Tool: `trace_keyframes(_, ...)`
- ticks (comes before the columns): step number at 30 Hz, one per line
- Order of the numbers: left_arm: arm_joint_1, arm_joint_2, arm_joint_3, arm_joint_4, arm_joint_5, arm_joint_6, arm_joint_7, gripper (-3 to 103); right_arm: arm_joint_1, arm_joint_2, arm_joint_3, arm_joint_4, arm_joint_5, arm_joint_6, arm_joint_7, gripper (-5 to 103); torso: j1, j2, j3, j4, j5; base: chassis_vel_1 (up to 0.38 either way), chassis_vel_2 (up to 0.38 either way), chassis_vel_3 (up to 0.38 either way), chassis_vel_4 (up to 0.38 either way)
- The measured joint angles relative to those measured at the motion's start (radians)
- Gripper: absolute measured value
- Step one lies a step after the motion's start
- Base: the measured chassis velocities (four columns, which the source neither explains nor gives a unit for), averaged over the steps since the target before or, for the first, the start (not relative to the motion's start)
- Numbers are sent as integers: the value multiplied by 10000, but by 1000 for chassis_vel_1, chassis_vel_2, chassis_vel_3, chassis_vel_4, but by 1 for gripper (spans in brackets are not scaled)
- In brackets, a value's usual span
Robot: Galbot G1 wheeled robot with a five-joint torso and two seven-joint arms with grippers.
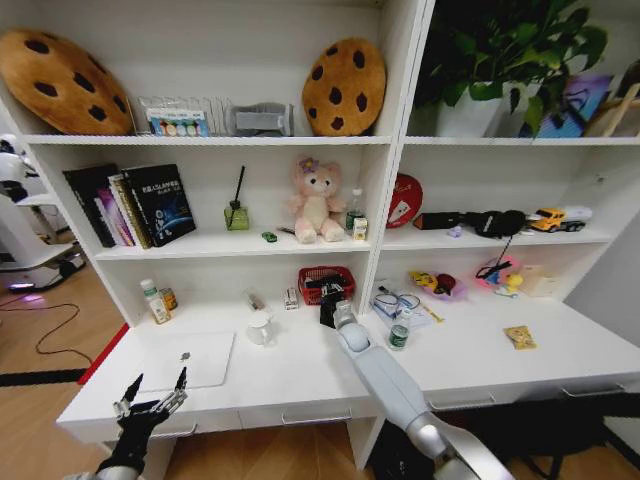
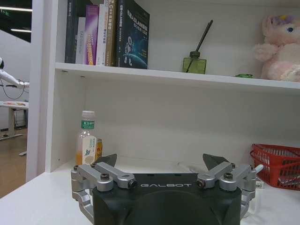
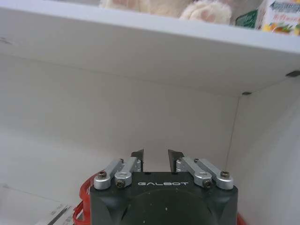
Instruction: Organize the objects on the table.
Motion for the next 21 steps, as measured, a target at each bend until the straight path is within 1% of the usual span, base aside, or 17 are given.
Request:
trace_keyframes(1, 0, 0, 0, 0, 0, 0, 0, 100, 0, 0, 0, 0, 0, 0, 0, 29, 0, 0, 0, 0, 0, 0, 0, 0, 0)
trace_keyframes(4, 0, 0, 0, 0, 0, 0, 0, 100, -430, -320, 5, 1126, 366, -535, 236, 46, 0, 0, 0, -1, 1, 0, 0, 0, 0)
trace_keyframes(5, 0, 0, 0, 0, 0, 0, 0, 100, -430, -320, 5, 1126, 366, -535, 236, 46, 0, 0, 0, -1, 1, 0, 0, 0, 0)
trace_keyframes(7, 0, 0, 0, 0, 0, 0, 0, 100, -804, -538, 13, 1872, 580, -701, 581, 57, 0, 0, 0, 0, 1, 0, 0, 0, 0)
trace_keyframes(8, -1, 0, 0, 0, 0, 0, 0, 100, -968, -621, 33, 2168, 638, -805, 750, 57, 1, 0, 0, 3, 2, 0, 0, 0, 0)
trace_keyframes(9, 0, 0, 0, 0, 0, 0, 0, 100, -1300, -787, 74, 2726, 763, -1087, 1036, 62, 1, 0, 0, 4, 0, 0, 0, 0, 0)
trace_keyframes(10, 0, 0, 0, 0, 0, 0, 0, 100, -1300, -787, 74, 2726, 763, -1087, 1036, 62, 1, 0, 0, 4, 0, 0, 0, 0, 0)
trace_keyframes(11, -1, 0, 0, 0, 0, 0, 0, 100, -1771, -1024, 112, 3492, 1042, -1530, 1359, 68, 0, 0, 0, 3, 3, 0, 0, 0, 0)
trace_keyframes(12, -1, 0, 2, 0, 0, 1, 1, 100, -2295, -1257, 150, 4350, 1485, -2045, 1693, 73, 0, 0, -1, -4, 4, 0, 0, 0, 0)
trace_keyframes(13, -1, 0, 2, 0, 0, 1, 1, 100, -2295, -1257, 150, 4350, 1485, -2045, 1693, 73, 0, 0, -1, -4, 4, 0, 0, 0, 0)
trace_keyframes(14, 0, 0, 1, 0, 0, 2, 1, 100, -2854, -1552, 200, 5261, 2072, -2573, 2024, 79, -1, 1, -2, -4, 4, 0, 0, 0, 0)
trace_keyframes(16, -1, 0, -1, 0, 0, 1, -2, 100, -3593, -1898, 308, 6214, 2642, -3124, 2308, 89, -2, 2, -1, -4, 1, 0, 0, 0, 0)
trace_keyframes(17, -1, 0, -1, 0, 0, 1, -2, 100, -3593, -1898, 308, 6214, 2642, -3124, 2308, 89, -2, 2, -1, -4, 1, 0, 0, 0, 0)
trace_keyframes(18, 0, 0, 0, 0, -1, 1, 0, 100, -4000, -2062, 446, 6556, 2945, -3512, 2453, 94, -3, 3, -2, -4, 1, 0, 0, 0, 0)
trace_keyframes(19, -1, 0, 0, 0, 0, 1, 0, 100, -4150, -2101, 519, 6623, 3074, -3682, 2525, 97, -4, 3, -3, -1, 0, 0, 0, 0, 0)
trace_keyframes(20, 0, 0, 0, 0, 0, 1, 0, 100, -4300, -2125, 625, 6587, 3252, -3890, 2629, 99, -3, 2, -1, -2, 2, 0, 0, 0, 0)
trace_keyframes(21, 0, 0, 0, 0, 0, 1, 0, 100, -4300, -2125, 625, 6587, 3252, -3890, 2629, 99, -3, 2, -1, -2, 2, 0, 0, 0, 0)
